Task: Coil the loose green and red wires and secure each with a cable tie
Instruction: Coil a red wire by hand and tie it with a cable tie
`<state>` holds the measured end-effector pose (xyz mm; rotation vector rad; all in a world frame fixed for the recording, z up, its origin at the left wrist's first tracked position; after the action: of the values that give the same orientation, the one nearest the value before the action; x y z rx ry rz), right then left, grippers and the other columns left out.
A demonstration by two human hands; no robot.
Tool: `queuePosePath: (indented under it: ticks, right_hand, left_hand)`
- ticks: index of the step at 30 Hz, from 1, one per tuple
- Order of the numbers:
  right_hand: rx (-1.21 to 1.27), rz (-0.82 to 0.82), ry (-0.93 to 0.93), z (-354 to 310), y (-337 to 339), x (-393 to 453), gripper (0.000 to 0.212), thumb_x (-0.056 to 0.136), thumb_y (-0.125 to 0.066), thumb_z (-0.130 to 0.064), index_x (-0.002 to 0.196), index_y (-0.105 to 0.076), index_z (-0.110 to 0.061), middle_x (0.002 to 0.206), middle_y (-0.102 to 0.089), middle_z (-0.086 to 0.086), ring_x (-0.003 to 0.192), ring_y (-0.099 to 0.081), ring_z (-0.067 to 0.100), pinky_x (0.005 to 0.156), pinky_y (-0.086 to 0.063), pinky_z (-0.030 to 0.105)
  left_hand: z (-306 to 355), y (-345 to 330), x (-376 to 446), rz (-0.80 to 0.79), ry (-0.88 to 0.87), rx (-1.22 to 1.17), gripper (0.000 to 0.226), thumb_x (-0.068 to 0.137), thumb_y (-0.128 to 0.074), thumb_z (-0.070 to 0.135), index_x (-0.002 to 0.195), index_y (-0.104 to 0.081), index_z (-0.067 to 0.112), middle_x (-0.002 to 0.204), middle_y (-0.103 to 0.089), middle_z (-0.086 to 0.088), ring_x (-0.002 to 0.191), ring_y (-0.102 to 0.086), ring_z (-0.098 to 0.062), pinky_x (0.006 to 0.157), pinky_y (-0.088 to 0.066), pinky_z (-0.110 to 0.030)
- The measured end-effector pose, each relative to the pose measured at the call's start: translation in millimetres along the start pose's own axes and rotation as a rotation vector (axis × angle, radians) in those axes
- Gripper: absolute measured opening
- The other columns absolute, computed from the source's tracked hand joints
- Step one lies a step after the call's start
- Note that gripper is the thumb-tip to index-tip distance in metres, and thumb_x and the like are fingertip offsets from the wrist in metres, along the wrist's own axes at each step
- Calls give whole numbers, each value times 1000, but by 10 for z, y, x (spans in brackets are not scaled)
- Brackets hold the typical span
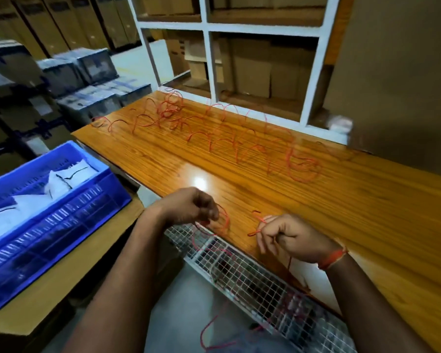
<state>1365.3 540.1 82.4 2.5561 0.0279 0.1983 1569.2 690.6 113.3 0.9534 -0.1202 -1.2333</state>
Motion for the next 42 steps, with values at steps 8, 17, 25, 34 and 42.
queuePosePath:
  ticks: [8, 17, 25, 34, 42]
  right_hand:
    - [264, 108, -25, -529, -246, -856, 28, 52, -34, 17, 50, -49, -7, 66, -60, 2, 66, -54, 24, 67, -44, 34]
    - [230, 599, -22, -603, -241, -1871, 38, 66, -45, 20, 62, -52, -18, 85, -63, 2, 84, -61, 22, 77, -46, 33]
    - [336, 882, -221, -376, -87, -2677, 39, 89, -73, 4, 94, -60, -32, 99, -70, -1, 92, -69, 25, 71, -56, 39]
    - [178, 881, -297, -172, 222, -3787, 17, 89, -77, -6, 89, -76, -23, 87, -75, -3, 85, -70, 13, 77, -54, 31]
    - [-64, 1001, -19, -675, 597, -3678, 8, 92, -74, -10, 94, -75, -18, 93, -67, -7, 91, -65, 14, 77, -48, 20]
  left_hand:
    - [613, -695, -578, 138, -697, 50, 41, 90, -79, 30, 129, -69, 22, 137, -64, 6, 131, -55, -5, 109, -43, -26]
    - [1276, -1539, -847, 31, -692, -387, 9, 100, -64, 19, 97, -71, 14, 105, -75, -5, 100, -69, -29, 84, -52, -43]
    - [2204, -1958, -893, 177, -472, -969, 18, 104, -49, 15, 86, -54, 14, 75, -72, -9, 67, -69, -19, 71, -53, -31]
    - [2573, -2575, -682, 442, -291, -1672, 28, 111, -37, 22, 91, -57, 15, 76, -76, -4, 73, -76, -16, 61, -60, -26]
    - [3001, -3167, -731, 202, -469, -931, 16, 111, -33, 10, 105, -47, 4, 76, -72, -13, 59, -65, -20, 61, -53, -25]
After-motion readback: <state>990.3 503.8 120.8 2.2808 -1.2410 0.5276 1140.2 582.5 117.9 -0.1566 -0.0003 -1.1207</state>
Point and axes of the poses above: each hand's wrist, its own x-axis towards the middle knuckle, its own y-axis out of the back of the hand, z = x × y, the point moved 3 cm from there along x, towards the middle knuckle
